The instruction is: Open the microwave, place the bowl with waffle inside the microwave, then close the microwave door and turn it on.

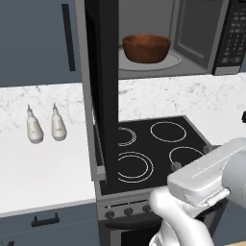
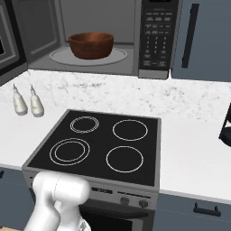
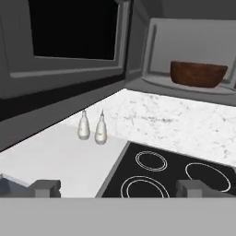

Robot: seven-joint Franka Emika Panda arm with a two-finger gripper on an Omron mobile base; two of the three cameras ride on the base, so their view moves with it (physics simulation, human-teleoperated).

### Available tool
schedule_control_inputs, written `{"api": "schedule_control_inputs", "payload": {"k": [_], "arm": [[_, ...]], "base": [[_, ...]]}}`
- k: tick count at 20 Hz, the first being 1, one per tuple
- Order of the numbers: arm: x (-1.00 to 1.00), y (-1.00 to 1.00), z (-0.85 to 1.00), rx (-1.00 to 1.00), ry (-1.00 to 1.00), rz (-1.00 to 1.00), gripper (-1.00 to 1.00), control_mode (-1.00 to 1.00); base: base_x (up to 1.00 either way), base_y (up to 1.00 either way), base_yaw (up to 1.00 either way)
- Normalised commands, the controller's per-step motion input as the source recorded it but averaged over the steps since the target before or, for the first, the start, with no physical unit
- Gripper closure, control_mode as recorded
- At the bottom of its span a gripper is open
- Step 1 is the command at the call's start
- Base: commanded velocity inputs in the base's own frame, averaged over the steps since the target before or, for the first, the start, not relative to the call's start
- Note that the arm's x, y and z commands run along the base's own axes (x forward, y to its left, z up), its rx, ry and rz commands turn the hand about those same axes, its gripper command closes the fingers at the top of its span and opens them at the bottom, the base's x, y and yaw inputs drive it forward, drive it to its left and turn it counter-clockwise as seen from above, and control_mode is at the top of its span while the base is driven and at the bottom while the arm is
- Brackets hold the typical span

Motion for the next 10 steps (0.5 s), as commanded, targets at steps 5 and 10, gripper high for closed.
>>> {"api": "schedule_control_inputs", "payload": {"k": [5,10], "arm": [[-0.95,0.99,0.0,-0.04,-0.18,-0.17,-1.0,-1.0],[-0.56,1.0,0.0,0.0,-0.28,-0.18,-1.0,-1.0]], "base": [[0.0,0.0,0.0],[0.0,0.0,0.0]]}}
